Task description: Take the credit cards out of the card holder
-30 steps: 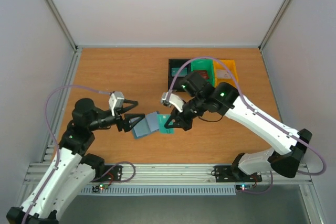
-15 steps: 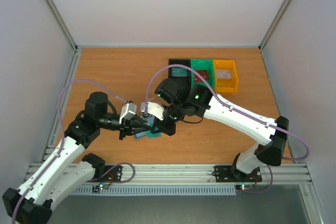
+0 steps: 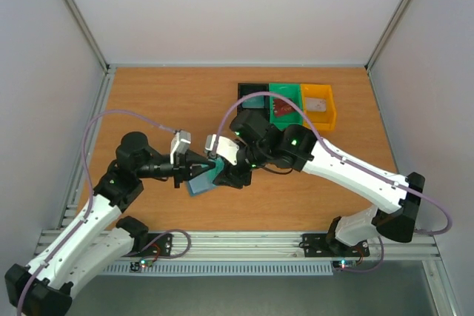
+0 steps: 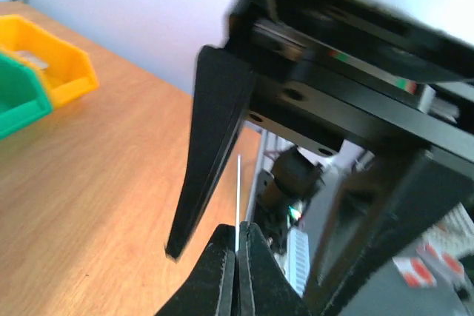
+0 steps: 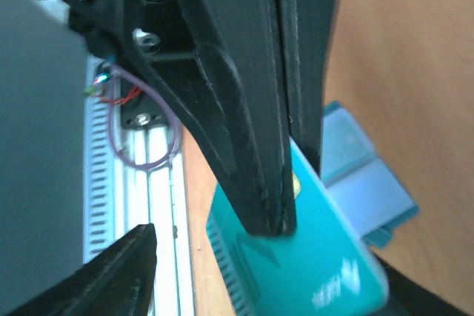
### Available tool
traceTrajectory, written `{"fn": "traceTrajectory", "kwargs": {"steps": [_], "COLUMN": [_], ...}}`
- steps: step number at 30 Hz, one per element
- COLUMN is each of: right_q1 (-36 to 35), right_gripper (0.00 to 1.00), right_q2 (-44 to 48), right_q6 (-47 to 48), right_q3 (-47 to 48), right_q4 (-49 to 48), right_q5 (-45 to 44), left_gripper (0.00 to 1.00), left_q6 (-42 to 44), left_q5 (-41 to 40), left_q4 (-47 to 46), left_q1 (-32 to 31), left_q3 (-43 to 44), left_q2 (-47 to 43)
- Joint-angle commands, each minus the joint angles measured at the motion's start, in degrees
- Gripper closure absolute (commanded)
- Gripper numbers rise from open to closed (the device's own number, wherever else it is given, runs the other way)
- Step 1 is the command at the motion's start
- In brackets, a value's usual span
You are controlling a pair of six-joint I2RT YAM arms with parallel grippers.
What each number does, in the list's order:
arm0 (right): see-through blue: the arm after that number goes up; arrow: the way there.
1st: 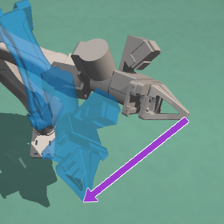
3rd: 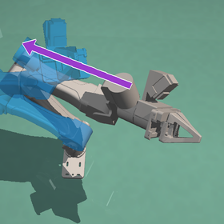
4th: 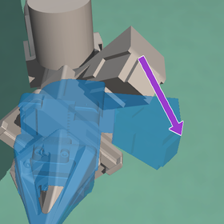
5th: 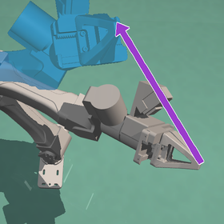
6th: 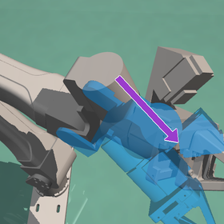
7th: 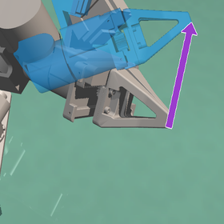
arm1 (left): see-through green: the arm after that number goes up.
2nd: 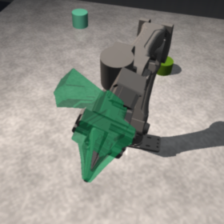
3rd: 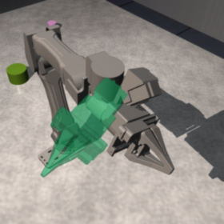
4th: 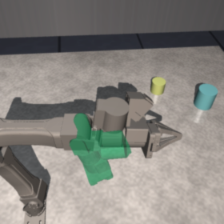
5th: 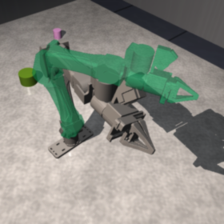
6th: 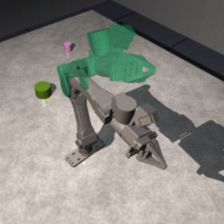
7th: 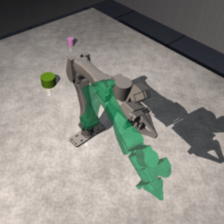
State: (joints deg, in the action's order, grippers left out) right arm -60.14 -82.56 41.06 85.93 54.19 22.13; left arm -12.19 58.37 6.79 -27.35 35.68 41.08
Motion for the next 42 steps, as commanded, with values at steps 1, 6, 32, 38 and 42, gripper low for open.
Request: {"fn": "traceTrajectory", "kwargs": {"steps": [1,6,32,38,42], "right_q1": [3.9,5.7,-4.2,-4.2,-4.2], "right_gripper": [0.32,0.22,0.49,0.71,0.97], "right_q2": [5.8,12.9,-11.1,-13.1,-13.4], "right_q6": [-4.8,-0.5,37.1,38.0,38.0], "right_q3": [-5.5,-13.3,-11.4,-10.3,-9.3], "right_q4": [-13.3,-30.6,-45.1,-45.1,-44.1], "right_q5": [-14.6,-35.3,-31.5,-33.9,-35.0], "left_gripper": [1.0,1.0,1.0,1.0,1.0], "left_q6": [-18.7,-44.2,-79.9,-79.7,-79.3], "left_q5": [-16.1,-35.1,-41.2,-41.3,-41.4], "left_q4": [-14.3,-4.8,18.2,18.2,18.3], "left_q1": [0.6,7.5,12.4,12.5,12.4], "left_q3": [-2.2,-0.8,1.9,1.5,1.3], "left_q2": [1.0,2.1,1.9,2.0,2.2]}}
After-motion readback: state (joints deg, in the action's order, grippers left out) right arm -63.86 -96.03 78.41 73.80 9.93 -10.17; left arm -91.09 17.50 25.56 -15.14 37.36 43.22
